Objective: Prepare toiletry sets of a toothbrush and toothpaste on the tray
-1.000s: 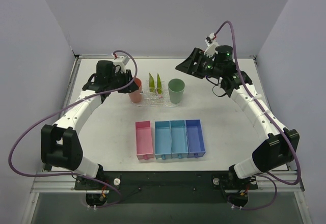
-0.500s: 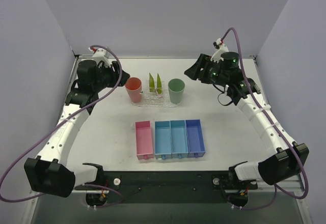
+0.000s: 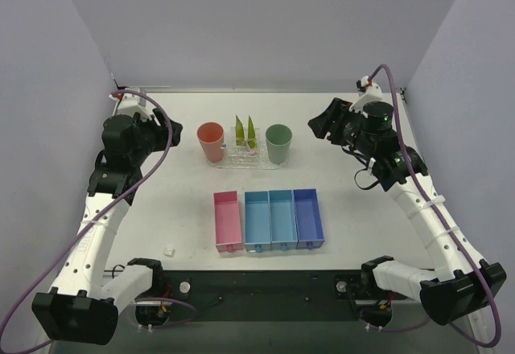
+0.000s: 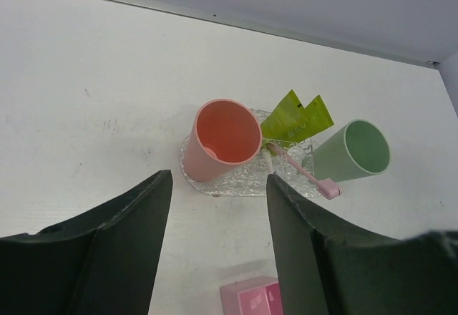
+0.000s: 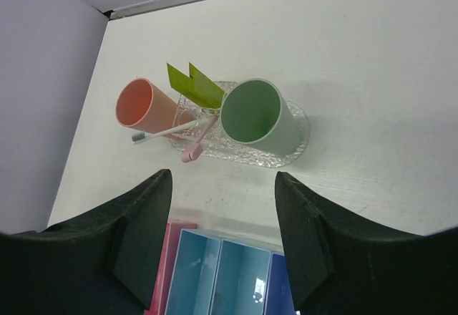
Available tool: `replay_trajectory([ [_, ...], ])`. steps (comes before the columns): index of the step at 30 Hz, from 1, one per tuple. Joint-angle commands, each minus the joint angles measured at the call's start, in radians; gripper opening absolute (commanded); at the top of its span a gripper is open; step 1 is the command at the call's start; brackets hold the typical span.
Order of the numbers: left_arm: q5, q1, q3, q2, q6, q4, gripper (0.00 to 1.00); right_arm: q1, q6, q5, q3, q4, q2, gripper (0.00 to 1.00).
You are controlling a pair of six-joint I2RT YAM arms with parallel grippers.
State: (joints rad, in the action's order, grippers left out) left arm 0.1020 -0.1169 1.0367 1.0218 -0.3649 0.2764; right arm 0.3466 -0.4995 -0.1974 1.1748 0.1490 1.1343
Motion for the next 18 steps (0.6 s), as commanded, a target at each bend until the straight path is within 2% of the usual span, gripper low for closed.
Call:
replay_trajectory([
  [1,-0.117,0.006,-0.016,-0.031,-0.048,0.079,0.65,-0.004,-0.01,0.027,-0.009,-0.042,-0.011,0.54],
  [8,-0.288,0.06,-0.063,-0.068,-0.157,0.3,0.69,-0.003,-0.005,0.02,-0.017,-0.023,-0.005,0.54],
  [11,-0.286,0.068,-0.069,-0.08,-0.164,0.311,0.69,-0.001,-0.002,0.026,-0.027,-0.016,-0.013,0.54],
  [18,-0.225,0.068,-0.032,-0.106,-0.079,0.261,0.69,-0.003,0.03,0.069,-0.04,-0.005,-0.047,0.54],
])
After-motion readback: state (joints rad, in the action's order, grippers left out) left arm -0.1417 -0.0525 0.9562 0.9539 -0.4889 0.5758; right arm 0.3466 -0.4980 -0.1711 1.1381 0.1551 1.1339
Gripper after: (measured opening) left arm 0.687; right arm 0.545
